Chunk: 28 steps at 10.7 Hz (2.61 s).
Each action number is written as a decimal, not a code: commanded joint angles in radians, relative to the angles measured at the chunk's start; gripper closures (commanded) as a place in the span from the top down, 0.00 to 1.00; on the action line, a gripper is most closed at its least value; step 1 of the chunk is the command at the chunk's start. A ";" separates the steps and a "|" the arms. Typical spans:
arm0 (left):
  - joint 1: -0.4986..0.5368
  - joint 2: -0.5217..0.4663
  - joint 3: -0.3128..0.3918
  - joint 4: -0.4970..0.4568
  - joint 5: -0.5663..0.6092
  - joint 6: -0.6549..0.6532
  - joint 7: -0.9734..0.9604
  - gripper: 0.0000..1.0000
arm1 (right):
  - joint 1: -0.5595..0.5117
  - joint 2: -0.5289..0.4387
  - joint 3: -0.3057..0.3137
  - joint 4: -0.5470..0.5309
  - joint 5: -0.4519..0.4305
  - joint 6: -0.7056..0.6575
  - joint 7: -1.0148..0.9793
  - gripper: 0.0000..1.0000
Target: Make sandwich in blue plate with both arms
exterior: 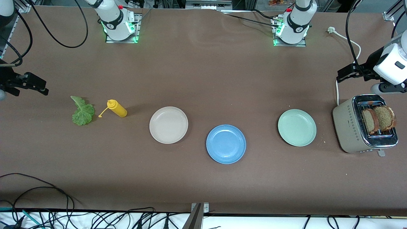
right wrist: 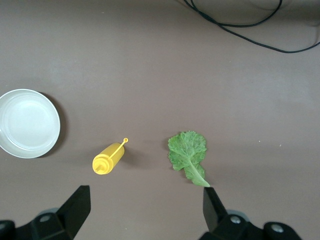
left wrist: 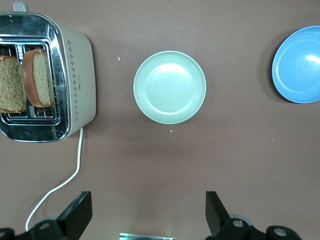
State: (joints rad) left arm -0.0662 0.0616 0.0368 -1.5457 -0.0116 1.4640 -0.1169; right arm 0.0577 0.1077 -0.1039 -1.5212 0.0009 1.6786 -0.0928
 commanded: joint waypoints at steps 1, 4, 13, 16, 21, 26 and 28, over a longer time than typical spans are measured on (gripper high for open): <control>0.000 0.011 -0.002 0.026 0.022 -0.024 0.006 1.00 | 0.008 -0.057 0.015 -0.037 -0.043 -0.023 -0.008 1.00; 0.000 0.012 -0.002 0.026 0.022 -0.024 0.006 1.00 | -0.001 -0.043 -0.011 -0.002 -0.025 -0.023 -0.015 1.00; -0.001 0.014 -0.005 0.029 0.022 -0.024 0.006 1.00 | 0.001 -0.043 -0.010 -0.004 -0.024 -0.023 -0.007 1.00; 0.000 0.014 -0.005 0.027 0.022 -0.024 0.006 1.00 | 0.004 -0.043 -0.008 -0.004 -0.022 -0.025 -0.007 1.00; 0.000 0.014 -0.003 0.027 0.022 -0.022 0.006 1.00 | 0.004 -0.043 -0.010 -0.004 -0.022 -0.026 -0.007 1.00; 0.002 0.014 -0.002 0.026 0.024 -0.022 0.008 1.00 | 0.002 -0.045 -0.011 -0.004 -0.024 -0.040 -0.015 1.00; 0.002 0.015 -0.002 0.024 0.024 -0.020 0.008 1.00 | 0.002 -0.045 -0.011 -0.002 -0.024 -0.046 -0.015 1.00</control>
State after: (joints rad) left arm -0.0657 0.0636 0.0363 -1.5457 -0.0115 1.4625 -0.1169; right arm 0.0607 0.0742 -0.1139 -1.5234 -0.0204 1.6543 -0.0958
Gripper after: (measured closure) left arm 0.000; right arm 0.000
